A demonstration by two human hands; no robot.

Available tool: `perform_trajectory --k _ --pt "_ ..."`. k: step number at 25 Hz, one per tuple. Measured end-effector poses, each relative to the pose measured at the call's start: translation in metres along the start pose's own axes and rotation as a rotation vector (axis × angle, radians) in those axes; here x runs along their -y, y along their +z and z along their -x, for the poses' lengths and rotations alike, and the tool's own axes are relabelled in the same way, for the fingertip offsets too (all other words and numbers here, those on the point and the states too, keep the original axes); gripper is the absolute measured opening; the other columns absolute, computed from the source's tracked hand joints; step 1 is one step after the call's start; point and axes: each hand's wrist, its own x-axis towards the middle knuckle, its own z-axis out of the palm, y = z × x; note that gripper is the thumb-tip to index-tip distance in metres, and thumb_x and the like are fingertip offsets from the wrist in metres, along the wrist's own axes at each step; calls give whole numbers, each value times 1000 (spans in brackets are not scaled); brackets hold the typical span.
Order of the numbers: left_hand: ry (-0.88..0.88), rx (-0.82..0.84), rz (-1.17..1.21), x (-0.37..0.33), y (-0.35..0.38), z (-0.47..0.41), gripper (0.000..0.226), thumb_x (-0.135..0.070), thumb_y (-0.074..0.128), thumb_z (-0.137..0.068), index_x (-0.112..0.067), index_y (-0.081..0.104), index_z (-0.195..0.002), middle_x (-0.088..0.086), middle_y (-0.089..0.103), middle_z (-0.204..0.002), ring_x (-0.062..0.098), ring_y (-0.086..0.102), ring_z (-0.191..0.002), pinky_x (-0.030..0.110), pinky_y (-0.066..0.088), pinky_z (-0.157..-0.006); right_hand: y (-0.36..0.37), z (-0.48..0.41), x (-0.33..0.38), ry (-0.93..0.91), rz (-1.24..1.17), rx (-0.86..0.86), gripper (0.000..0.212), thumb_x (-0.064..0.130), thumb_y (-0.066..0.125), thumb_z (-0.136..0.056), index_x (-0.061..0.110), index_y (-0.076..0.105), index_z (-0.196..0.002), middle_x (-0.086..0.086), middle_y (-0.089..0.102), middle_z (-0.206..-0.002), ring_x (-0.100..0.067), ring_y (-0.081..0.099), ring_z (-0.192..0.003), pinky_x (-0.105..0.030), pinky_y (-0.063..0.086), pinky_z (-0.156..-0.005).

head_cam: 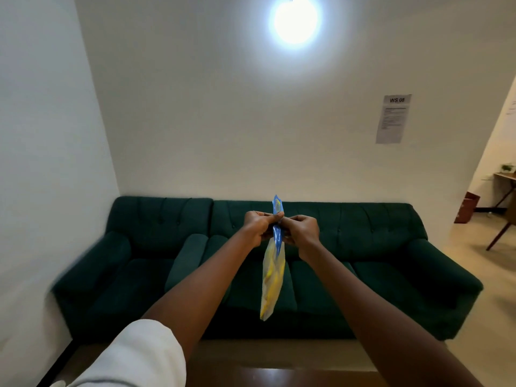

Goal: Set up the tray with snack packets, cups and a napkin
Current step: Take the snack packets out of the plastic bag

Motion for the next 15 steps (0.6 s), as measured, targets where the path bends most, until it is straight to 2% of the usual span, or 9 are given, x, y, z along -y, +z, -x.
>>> perform_trajectory --k 4,6,9,11,13,15 --pt "18 -39 -82 1 -20 -7 23 -9 87 -80 6 73 -91 17 75 -88 24 74 -70 31 64 -61 -1 -4 -10 50 81 -71 9 7 77 -83 1 71 -80 -15 75 -76 -16 72 -55 -25 58 -51" --pt "26 -67 -117 -1 -32 -9 25 -6 87 -79 9 73 -93 17 74 -87 23 72 -69 32 64 -63 -14 -7 -15 96 61 -148 10 2 74 -80 1 68 -73 -17 70 -73 -18 64 -52 -29 60 -55" --pt "31 -107 -136 -9 -50 -11 19 -4 87 -79 6 72 -87 13 72 -80 19 69 -64 26 60 -53 -42 -14 -23 148 88 -234 9 2 74 -80 -6 69 -79 -25 71 -80 -22 65 -58 -34 63 -60" --pt "36 -109 -110 -12 -58 -12 24 -4 87 -79 9 73 -94 14 72 -82 20 69 -66 26 61 -55 -48 -12 -24 162 137 -244 14 5 73 -81 -8 70 -86 -26 75 -89 -24 69 -62 -37 64 -62" --pt "47 -89 -104 -13 -57 -9 23 -5 87 -79 8 74 -92 13 73 -82 19 70 -66 26 62 -57 -44 -7 -17 -1 337 -352 11 10 71 -81 1 69 -87 -17 73 -90 -25 68 -71 -37 62 -68" --pt "69 -69 -127 -12 -48 -5 19 -6 88 -78 5 74 -85 11 72 -76 15 70 -58 24 60 -52 -31 -2 -2 -343 555 -419 4 11 69 -82 8 69 -85 -6 70 -87 -21 64 -75 -26 50 -65"
